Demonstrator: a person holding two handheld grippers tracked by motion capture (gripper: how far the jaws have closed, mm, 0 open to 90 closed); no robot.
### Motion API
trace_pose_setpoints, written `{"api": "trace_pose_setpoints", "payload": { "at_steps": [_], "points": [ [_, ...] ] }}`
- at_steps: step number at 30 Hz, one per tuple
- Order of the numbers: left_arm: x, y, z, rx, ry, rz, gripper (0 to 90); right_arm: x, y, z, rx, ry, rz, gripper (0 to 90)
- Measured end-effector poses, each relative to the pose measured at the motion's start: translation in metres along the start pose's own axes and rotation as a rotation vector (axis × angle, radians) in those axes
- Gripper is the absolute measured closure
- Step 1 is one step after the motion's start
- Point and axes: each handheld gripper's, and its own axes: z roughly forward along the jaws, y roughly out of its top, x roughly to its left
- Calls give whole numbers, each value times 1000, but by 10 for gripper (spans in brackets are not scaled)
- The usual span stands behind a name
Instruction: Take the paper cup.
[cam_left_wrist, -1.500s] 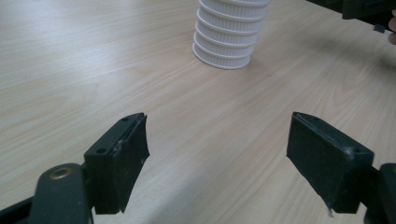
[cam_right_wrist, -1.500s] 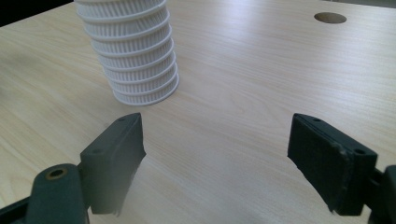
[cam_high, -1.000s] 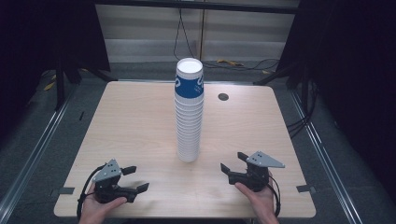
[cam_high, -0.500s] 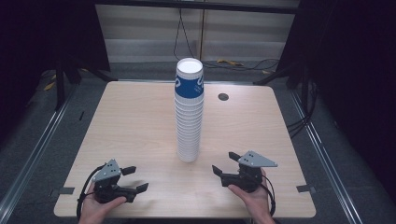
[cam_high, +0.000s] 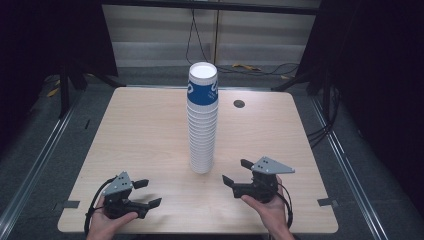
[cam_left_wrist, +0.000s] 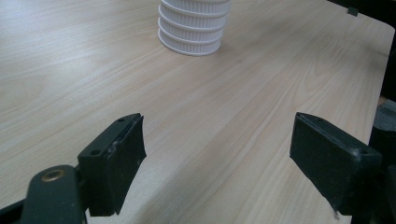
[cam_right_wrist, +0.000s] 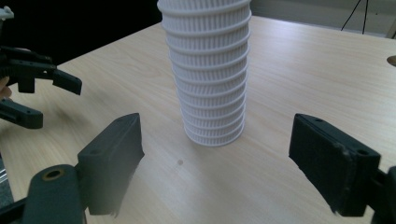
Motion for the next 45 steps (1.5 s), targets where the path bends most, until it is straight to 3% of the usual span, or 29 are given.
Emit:
{"api": "trace_pose_setpoints", "payload": {
  "at_steps": [4, 14, 21, 25, 37, 45],
  "points": [
    [1, -1, 2, 9, -8, -2, 178, 1, 12, -1, 4, -4, -31, 175],
    [2, -1, 1, 9, -12, -9, 178, 1, 39, 0, -42, 64, -28, 193],
    [2, -1, 2, 16, -19, -9, 178, 1, 48, 4, -66, 57, -42, 184],
    [3, -2, 2, 15, -24, -12, 198, 2, 55, 8, -67, 89, -41, 176],
    [4, -1, 1, 13, -25, -15, 198, 3, 82, 2, -106, 120, -47, 149],
    [6, -2, 2, 16, -25, -19, 198, 3, 107, -9, -204, 158, -59, 134]
  ]
}}
